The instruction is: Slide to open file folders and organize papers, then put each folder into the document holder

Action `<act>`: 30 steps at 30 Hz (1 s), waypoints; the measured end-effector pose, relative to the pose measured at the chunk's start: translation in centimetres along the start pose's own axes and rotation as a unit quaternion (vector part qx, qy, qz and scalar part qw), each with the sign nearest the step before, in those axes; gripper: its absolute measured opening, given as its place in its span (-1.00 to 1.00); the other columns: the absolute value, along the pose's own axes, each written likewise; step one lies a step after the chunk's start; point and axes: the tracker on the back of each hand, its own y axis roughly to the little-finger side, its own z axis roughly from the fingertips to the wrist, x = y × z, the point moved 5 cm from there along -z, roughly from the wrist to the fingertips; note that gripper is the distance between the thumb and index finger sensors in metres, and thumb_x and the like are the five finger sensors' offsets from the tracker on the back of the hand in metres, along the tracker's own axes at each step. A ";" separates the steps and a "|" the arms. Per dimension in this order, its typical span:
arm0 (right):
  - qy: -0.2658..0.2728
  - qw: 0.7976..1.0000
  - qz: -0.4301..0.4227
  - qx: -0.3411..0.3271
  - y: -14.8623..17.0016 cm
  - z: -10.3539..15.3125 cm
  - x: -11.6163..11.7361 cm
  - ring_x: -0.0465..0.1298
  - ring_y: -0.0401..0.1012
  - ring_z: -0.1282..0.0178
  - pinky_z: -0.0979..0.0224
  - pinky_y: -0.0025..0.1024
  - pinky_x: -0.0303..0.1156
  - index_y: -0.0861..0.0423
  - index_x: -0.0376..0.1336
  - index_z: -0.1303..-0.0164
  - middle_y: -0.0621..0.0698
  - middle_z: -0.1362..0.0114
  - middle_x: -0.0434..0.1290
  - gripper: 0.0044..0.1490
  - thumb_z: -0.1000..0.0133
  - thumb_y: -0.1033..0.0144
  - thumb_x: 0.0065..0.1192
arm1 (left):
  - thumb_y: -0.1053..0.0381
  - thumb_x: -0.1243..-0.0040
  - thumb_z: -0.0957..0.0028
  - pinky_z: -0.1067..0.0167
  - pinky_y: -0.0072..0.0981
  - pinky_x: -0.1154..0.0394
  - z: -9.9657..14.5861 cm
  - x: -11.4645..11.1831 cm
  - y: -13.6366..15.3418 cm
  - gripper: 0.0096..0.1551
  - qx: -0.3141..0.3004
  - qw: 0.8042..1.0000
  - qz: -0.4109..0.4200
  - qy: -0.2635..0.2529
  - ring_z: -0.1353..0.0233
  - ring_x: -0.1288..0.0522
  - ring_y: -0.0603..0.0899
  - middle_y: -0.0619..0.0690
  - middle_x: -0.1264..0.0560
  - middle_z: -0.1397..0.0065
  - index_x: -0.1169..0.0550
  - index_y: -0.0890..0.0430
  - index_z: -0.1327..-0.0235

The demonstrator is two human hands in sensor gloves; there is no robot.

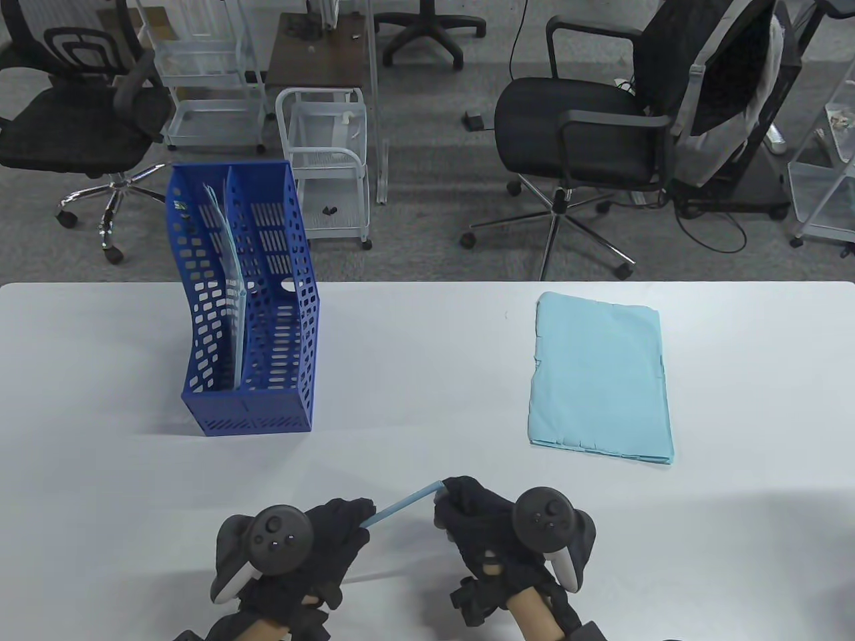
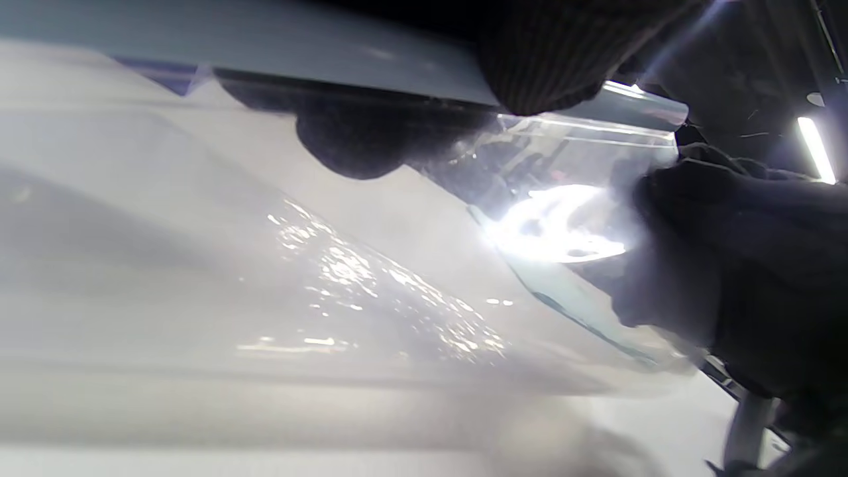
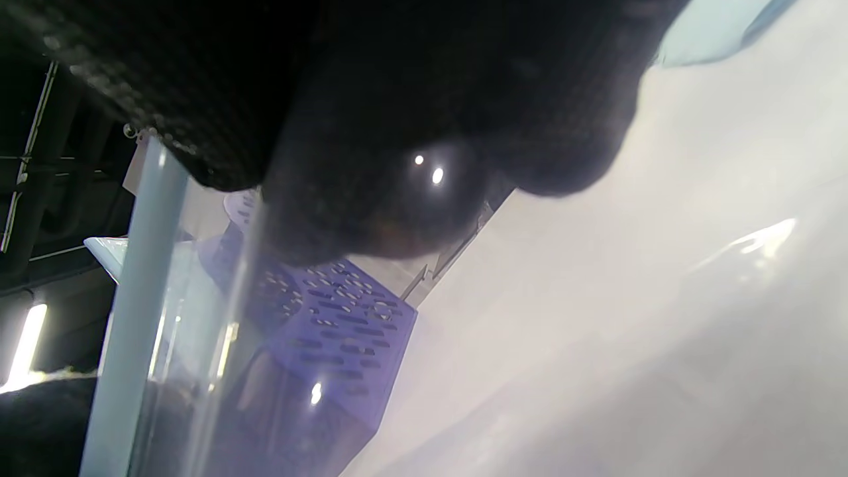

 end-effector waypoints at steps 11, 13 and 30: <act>0.054 0.996 -0.062 0.029 2.0 -0.3 -3.3 0.71 -0.28 0.37 -0.01 -0.28 0.67 -0.08 0.46 -0.02 -0.18 0.14 0.72 -0.47 0.14 0.01 0.44 | -0.02 -0.31 -0.04 -0.17 0.07 -0.59 0.2 2.5 2.7 -0.50 0.049 0.996 -0.032 0.070 -0.09 -0.72 0.15 0.02 -0.67 -0.22 -0.68 -0.10 -0.29; 0.066 0.994 -0.079 0.036 2.5 -0.3 -4.2 0.71 -0.27 0.37 0.00 -0.28 0.67 -0.07 0.47 -0.02 -0.17 0.14 0.72 -0.47 0.14 0.02 0.44 | -0.02 -0.31 -0.05 -0.18 0.08 -0.59 0.3 3.0 3.4 -0.50 0.059 0.994 -0.037 0.084 -0.11 -0.72 0.16 0.01 -0.67 -0.23 -0.68 -0.11 -0.29; 0.185 0.973 -0.106 0.088 5.3 1.0 -12.2 0.72 -0.28 0.45 0.07 -0.29 0.69 -0.01 0.49 -0.01 -0.13 0.18 0.73 -0.47 0.13 0.04 0.45 | 0.02 -0.40 0.02 -0.24 0.15 -0.58 3.2 8.7 13.8 -0.52 0.247 0.965 -0.006 0.092 -0.14 -0.77 0.20 0.04 -0.75 -0.18 -0.78 -0.06 -0.20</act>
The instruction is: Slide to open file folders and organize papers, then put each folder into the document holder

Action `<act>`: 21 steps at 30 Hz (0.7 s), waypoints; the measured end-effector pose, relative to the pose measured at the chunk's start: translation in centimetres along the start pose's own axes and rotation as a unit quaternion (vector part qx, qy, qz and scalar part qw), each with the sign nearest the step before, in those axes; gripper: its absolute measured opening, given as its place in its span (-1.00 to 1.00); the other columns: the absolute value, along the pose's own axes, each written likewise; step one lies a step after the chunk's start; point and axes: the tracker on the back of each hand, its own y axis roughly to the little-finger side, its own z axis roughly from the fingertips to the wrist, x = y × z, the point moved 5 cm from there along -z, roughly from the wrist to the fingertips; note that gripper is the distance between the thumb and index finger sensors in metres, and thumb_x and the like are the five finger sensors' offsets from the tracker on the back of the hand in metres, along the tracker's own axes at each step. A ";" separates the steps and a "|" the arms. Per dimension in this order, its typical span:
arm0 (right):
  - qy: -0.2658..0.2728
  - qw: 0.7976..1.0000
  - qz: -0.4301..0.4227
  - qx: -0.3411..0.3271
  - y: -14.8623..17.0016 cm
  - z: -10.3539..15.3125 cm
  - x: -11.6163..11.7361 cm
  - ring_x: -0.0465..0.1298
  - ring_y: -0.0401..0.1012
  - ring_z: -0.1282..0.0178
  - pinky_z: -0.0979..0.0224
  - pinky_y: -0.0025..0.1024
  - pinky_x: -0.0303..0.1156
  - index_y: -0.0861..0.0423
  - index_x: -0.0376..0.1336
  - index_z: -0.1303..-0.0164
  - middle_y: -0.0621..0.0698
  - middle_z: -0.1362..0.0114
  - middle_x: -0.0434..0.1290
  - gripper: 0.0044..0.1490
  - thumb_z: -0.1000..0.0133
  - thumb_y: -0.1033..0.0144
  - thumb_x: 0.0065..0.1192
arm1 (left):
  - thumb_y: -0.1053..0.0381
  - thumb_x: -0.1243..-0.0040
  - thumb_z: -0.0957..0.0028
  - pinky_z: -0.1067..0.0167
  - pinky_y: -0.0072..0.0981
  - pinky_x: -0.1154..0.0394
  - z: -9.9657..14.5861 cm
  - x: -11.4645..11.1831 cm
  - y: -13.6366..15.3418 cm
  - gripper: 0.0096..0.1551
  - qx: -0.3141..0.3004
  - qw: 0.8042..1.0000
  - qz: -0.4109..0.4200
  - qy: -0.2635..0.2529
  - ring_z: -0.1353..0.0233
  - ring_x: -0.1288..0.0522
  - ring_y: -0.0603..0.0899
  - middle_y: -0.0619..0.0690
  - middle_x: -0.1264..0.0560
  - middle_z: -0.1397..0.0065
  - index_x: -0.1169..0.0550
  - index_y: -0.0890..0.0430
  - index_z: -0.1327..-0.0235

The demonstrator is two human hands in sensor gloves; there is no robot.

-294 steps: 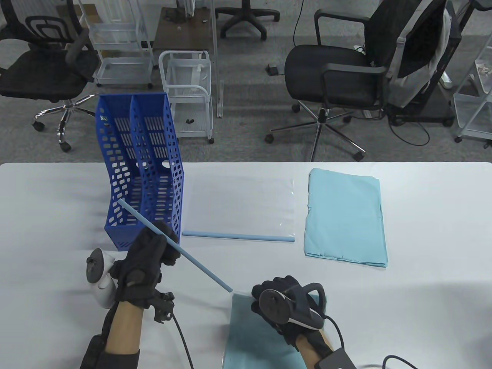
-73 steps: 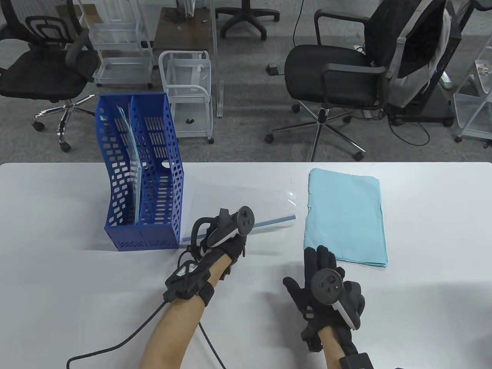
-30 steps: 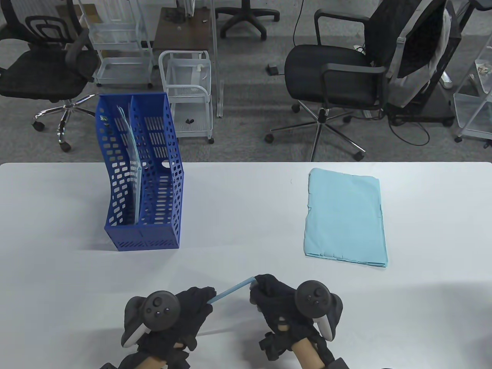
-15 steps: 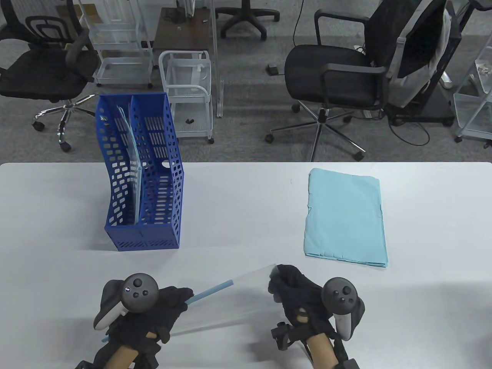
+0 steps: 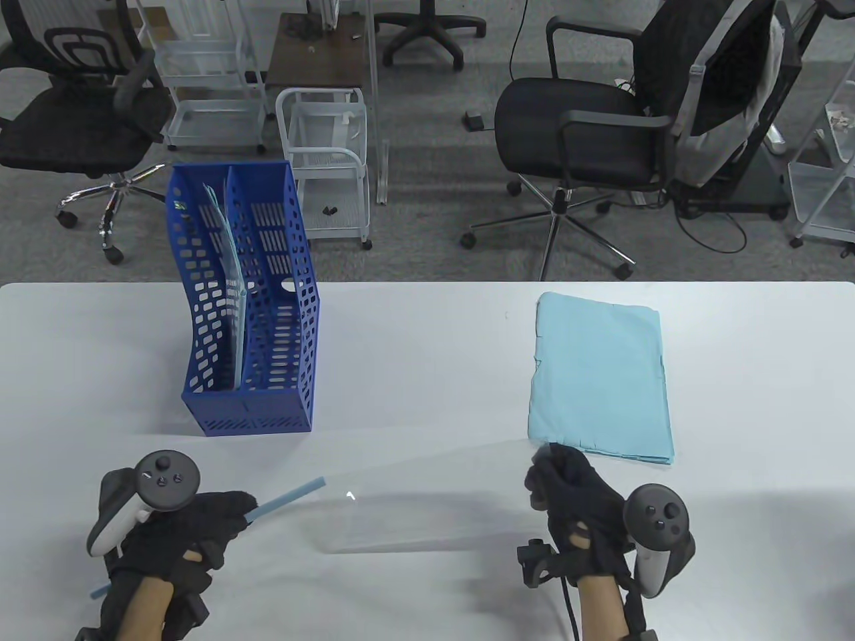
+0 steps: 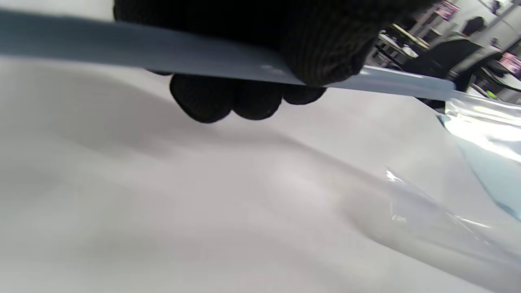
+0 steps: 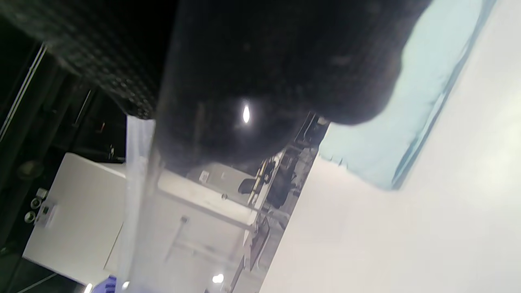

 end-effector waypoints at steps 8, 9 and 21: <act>-0.016 1.000 0.005 -0.002 0.1 0.1 0.6 0.72 -0.27 0.42 0.05 -0.27 0.69 -0.01 0.48 -0.02 -0.13 0.16 0.73 -0.47 0.13 0.04 0.44 | -0.06 -0.40 0.02 -0.07 0.05 -0.68 -2.7 -1.8 4.1 -0.46 0.108 0.993 0.014 0.036 0.07 -0.85 0.17 0.10 -0.80 0.02 -0.68 0.12 -0.19; -0.018 1.000 0.013 -0.006 -0.1 0.1 0.8 0.72 -0.27 0.42 0.05 -0.27 0.69 -0.01 0.48 -0.02 -0.13 0.16 0.73 -0.47 0.13 0.04 0.44 | -0.07 -0.41 0.03 -0.05 0.05 -0.68 -2.9 -2.2 4.2 -0.46 0.120 0.992 0.008 0.038 0.09 -0.86 0.17 0.09 -0.81 0.05 -0.68 0.13 -0.18; -0.053 0.997 0.051 -0.024 -0.8 0.5 2.8 0.72 -0.26 0.42 0.05 -0.26 0.68 -0.01 0.48 -0.02 -0.13 0.16 0.73 -0.47 0.13 0.05 0.44 | -0.19 -0.40 0.04 0.00 -0.04 -0.67 -3.6 -2.1 4.3 -0.50 0.199 0.977 -0.075 -0.025 0.23 -0.79 0.04 -0.14 -0.77 0.20 -0.65 -0.05 -0.13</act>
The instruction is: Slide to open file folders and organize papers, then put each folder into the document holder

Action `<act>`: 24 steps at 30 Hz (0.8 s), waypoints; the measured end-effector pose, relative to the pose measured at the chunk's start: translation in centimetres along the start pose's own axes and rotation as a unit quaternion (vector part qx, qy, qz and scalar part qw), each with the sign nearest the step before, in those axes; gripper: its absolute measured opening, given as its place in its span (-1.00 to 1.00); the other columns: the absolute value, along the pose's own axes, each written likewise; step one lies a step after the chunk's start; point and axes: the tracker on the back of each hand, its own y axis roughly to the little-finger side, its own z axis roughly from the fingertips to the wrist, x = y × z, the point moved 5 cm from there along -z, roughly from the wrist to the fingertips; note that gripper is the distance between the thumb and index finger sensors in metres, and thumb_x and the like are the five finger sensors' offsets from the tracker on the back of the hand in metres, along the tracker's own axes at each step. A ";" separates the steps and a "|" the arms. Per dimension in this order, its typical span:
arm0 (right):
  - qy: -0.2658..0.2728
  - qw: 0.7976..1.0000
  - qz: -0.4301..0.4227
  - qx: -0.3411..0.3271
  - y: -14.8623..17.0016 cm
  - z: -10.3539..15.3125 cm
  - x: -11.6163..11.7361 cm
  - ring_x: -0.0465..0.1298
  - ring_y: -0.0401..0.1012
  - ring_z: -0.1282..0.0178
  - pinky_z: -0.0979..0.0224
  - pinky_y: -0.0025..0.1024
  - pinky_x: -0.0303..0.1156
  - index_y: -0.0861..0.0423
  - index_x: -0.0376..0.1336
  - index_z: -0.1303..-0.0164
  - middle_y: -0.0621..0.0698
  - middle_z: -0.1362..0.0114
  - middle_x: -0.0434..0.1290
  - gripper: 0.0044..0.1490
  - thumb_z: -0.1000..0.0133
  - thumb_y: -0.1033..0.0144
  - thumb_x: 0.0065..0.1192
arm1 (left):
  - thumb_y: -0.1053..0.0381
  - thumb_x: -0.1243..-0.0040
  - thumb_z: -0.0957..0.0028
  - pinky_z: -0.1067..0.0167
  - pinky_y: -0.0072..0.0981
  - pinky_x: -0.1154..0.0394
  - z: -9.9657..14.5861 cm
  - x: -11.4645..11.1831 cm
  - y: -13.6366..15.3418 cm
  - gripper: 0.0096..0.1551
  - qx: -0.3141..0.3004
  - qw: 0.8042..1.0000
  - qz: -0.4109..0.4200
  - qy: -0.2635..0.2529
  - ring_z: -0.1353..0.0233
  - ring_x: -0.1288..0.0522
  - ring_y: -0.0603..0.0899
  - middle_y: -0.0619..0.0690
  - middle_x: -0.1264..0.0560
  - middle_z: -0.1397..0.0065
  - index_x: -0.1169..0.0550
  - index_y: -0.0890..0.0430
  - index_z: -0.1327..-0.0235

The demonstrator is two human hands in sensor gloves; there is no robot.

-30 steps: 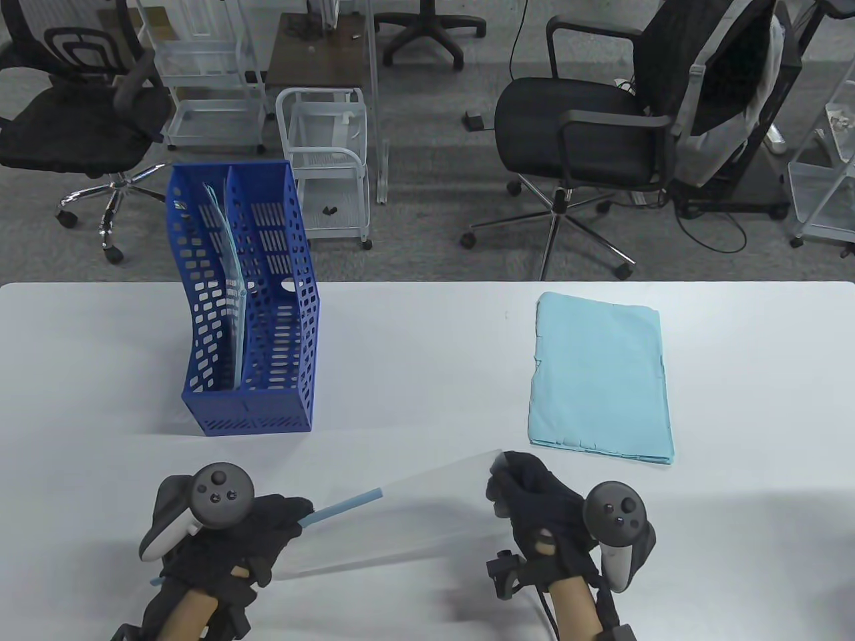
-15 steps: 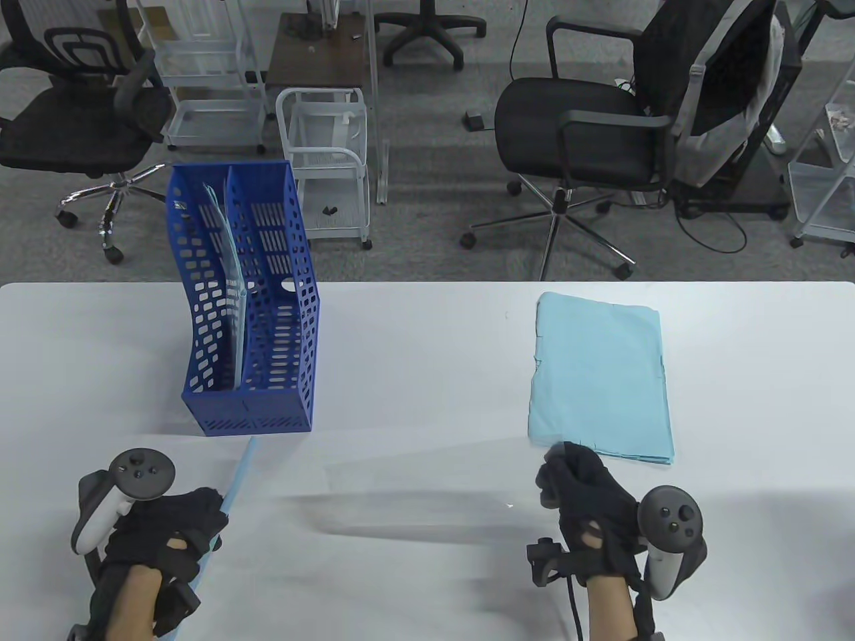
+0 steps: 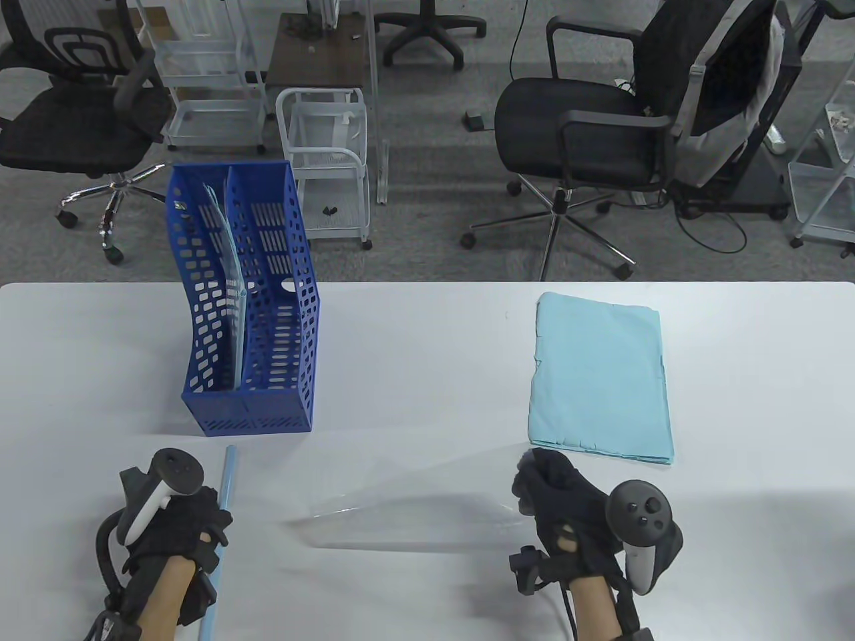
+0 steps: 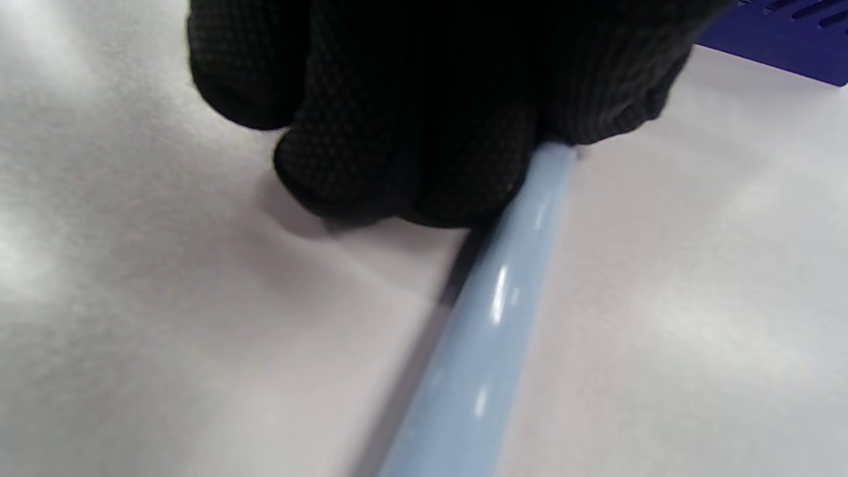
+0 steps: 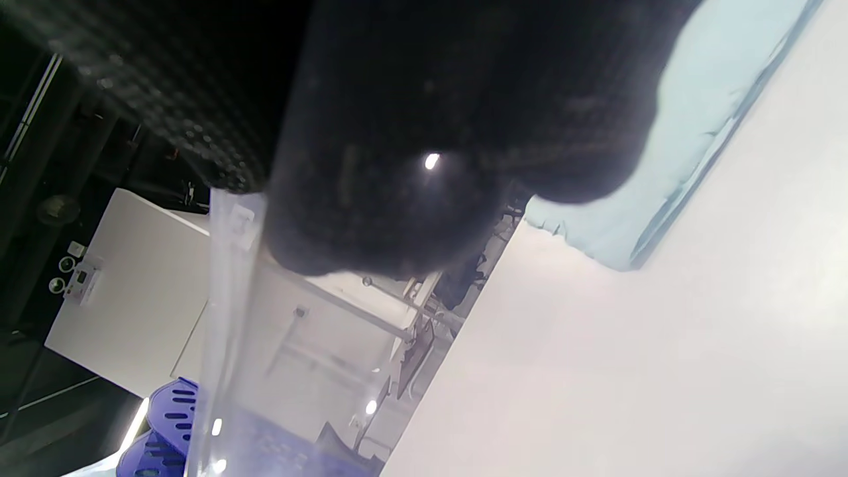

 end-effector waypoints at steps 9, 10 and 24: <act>-0.009 0.999 0.029 -0.015 -0.7 0.2 0.9 0.72 -0.26 0.42 0.04 -0.26 0.68 0.00 0.48 -0.02 -0.13 0.17 0.73 -0.46 0.13 0.05 0.44 | -0.23 -0.34 0.00 0.01 -0.05 -0.66 1.3 0.9 0.2 -0.46 0.023 0.999 0.000 -0.031 0.23 -0.78 0.03 -0.15 -0.75 0.17 -0.62 -0.03 -0.20; -0.010 0.999 0.030 -0.015 -0.7 0.2 1.0 0.72 -0.26 0.42 0.04 -0.25 0.68 -0.01 0.49 -0.01 -0.13 0.17 0.73 -0.47 0.13 0.05 0.44 | -0.23 -0.34 0.00 0.02 -0.06 -0.66 2.0 1.4 0.0 -0.46 0.025 0.998 0.002 -0.049 0.24 -0.77 0.02 -0.15 -0.75 0.19 -0.62 -0.03 -0.19; -0.139 0.969 -0.030 -0.202 -7.1 2.8 3.4 0.70 -0.19 0.11 -0.27 -0.11 0.57 -0.16 0.46 -0.07 -0.21 0.02 0.71 -0.48 0.12 0.04 0.42 | -0.16 -0.37 -0.01 -0.39 0.10 -0.50 12.6 -3.3 -14.5 -0.35 -0.434 0.900 0.036 0.007 -0.39 -0.67 0.15 -0.08 -0.61 -0.44 -0.54 -0.17 -0.43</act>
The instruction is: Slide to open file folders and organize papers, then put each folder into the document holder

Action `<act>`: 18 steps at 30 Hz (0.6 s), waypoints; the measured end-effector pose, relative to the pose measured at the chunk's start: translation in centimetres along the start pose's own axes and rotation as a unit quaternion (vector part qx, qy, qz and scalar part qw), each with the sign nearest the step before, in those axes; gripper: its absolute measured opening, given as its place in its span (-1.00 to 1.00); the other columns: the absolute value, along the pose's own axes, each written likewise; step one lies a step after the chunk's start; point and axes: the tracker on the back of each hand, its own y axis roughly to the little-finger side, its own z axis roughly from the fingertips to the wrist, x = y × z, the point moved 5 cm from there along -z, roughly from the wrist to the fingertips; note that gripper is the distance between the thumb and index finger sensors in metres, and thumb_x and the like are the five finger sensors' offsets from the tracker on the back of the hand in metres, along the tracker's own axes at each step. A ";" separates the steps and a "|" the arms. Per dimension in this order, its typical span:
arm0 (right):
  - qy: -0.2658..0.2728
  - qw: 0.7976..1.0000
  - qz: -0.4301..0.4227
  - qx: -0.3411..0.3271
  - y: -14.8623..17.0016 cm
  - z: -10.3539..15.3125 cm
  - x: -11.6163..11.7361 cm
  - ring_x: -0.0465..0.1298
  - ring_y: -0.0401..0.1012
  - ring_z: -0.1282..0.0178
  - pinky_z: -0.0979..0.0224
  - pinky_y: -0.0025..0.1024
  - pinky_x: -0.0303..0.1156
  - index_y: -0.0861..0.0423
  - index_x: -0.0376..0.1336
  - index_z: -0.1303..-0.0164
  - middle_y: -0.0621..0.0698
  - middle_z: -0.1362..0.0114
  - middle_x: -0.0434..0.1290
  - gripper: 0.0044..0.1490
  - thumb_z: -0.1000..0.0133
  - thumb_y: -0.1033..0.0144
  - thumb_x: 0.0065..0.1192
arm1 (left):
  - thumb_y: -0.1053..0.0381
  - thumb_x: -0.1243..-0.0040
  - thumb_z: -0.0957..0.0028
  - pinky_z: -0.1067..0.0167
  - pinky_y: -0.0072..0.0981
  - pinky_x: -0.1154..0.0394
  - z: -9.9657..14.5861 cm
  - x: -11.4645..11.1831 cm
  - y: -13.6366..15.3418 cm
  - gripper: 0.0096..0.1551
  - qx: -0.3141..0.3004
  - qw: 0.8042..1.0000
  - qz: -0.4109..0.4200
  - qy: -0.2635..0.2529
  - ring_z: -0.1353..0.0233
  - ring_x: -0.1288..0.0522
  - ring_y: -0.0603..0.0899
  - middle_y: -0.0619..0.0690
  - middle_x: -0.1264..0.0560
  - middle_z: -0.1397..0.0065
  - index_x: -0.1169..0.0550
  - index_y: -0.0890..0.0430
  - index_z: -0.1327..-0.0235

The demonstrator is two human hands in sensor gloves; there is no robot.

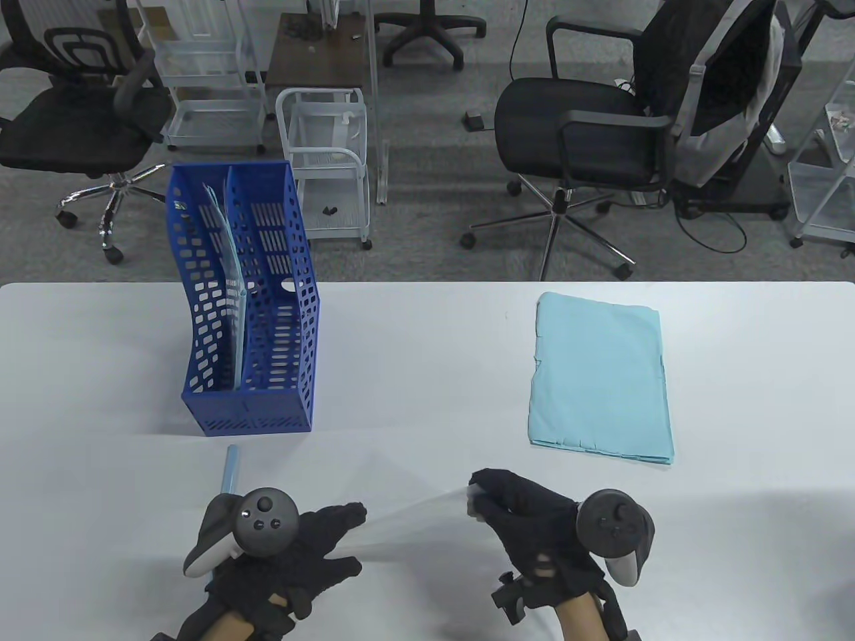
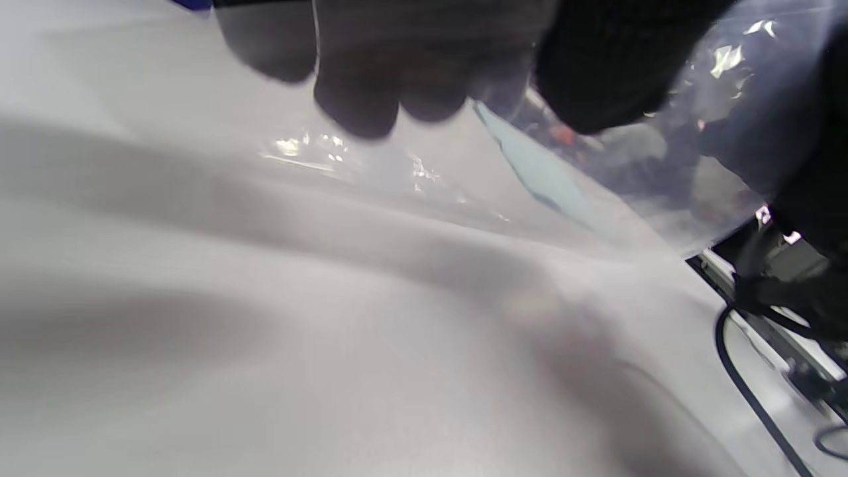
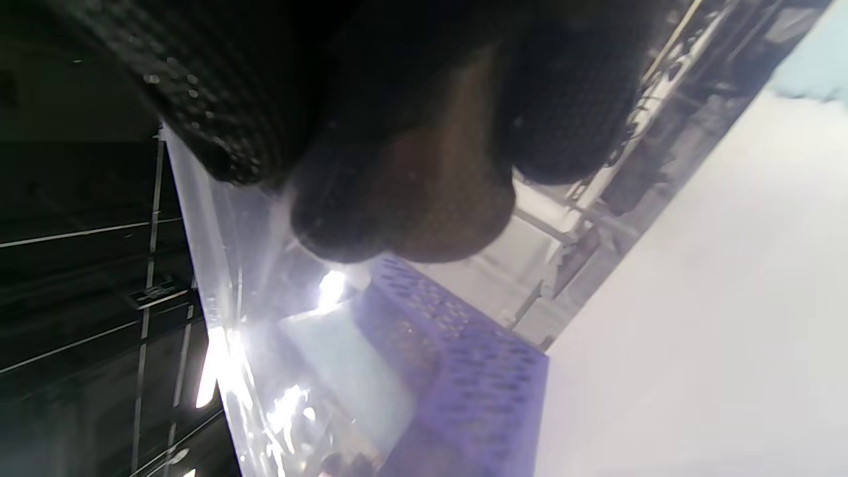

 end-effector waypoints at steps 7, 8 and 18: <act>0.126 0.991 0.017 0.030 0.9 1.2 -4.5 0.59 -0.06 -0.31 -0.50 0.12 0.38 -0.18 0.28 -0.33 -0.17 -0.33 0.57 -0.18 0.12 -0.31 0.26 | -0.07 -0.35 0.01 -0.11 -0.01 -0.64 1.5 2.5 -0.3 -0.55 -0.033 0.992 0.048 -0.116 -0.01 -0.79 0.10 -0.04 -0.75 -0.09 -0.73 -0.15 -0.17; 0.149 0.988 0.006 0.039 1.7 1.4 -5.6 0.57 -0.07 -0.34 -0.52 0.12 0.37 -0.20 0.28 -0.34 -0.19 -0.37 0.55 -0.19 0.12 -0.32 0.24 | -0.07 -0.35 0.01 -0.10 -0.02 -0.64 1.8 3.0 -0.1 -0.55 -0.036 0.989 0.056 -0.132 0.01 -0.79 0.10 -0.04 -0.75 -0.08 -0.73 -0.16 -0.16; -0.045 0.946 -0.290 0.139 9.1 0.4 -0.2 0.23 0.19 -0.65 -0.62 0.27 0.12 -0.01 -0.12 -0.60 0.09 -0.72 0.11 0.20 0.07 -0.37 0.30 | -0.07 -0.34 -0.01 -0.11 -0.01 -0.63 2.3 4.8 3.0 -0.56 -0.077 0.947 0.262 -0.170 -0.01 -0.78 0.11 -0.05 -0.74 -0.10 -0.73 -0.18 -0.17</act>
